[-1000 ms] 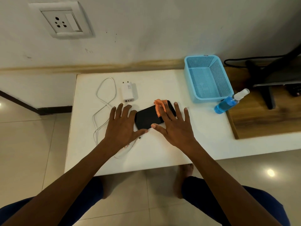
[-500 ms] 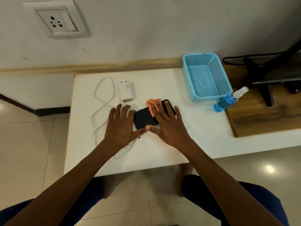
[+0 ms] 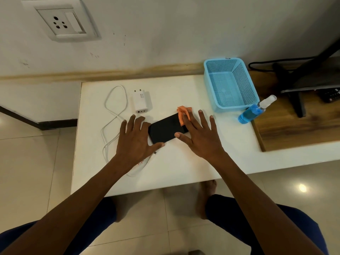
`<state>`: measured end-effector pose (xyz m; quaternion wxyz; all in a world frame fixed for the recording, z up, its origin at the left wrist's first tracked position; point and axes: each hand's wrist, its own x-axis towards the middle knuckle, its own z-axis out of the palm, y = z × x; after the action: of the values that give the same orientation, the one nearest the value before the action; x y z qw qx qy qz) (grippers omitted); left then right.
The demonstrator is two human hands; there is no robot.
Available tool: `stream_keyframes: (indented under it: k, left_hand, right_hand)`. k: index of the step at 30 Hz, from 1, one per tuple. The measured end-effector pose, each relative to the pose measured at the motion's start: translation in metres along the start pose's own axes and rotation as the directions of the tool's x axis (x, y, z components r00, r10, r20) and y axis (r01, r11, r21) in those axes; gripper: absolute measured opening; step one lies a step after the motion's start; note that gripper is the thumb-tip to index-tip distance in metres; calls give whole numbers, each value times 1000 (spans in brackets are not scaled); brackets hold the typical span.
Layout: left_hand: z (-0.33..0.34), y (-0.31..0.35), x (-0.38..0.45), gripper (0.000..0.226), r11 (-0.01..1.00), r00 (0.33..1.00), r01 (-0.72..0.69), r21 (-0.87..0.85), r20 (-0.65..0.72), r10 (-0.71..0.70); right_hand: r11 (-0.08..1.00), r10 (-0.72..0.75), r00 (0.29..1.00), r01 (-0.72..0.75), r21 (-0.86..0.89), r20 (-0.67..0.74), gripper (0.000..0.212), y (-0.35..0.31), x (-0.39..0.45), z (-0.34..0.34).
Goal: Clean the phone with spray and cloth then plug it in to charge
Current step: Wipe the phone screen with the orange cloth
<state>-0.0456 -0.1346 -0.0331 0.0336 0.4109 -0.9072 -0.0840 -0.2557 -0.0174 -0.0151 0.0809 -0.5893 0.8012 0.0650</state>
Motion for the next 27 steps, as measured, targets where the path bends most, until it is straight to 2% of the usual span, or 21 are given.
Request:
stream_keyframes:
  k: [9, 15, 23, 27]
  left_hand:
    - [-3, 1, 5, 87, 999, 999, -10, -38, 44, 11]
    - [-3, 2, 8, 85, 999, 998, -12, -40, 66, 15]
    - [2, -1, 9, 88, 999, 997, -7, -52, 77, 11]
    - [2, 0, 10, 88, 998, 996, 9, -60, 86, -4]
  right_hand:
    - [999, -29, 1000, 29, 30, 13, 85, 18, -49, 22]
    - [998, -46, 999, 46, 42, 5, 88, 10, -41, 20]
    - [960, -258, 966, 259, 106, -21, 87, -35, -41, 26]
    - [977, -202, 979, 204, 61, -39, 84, -27, -41, 26]
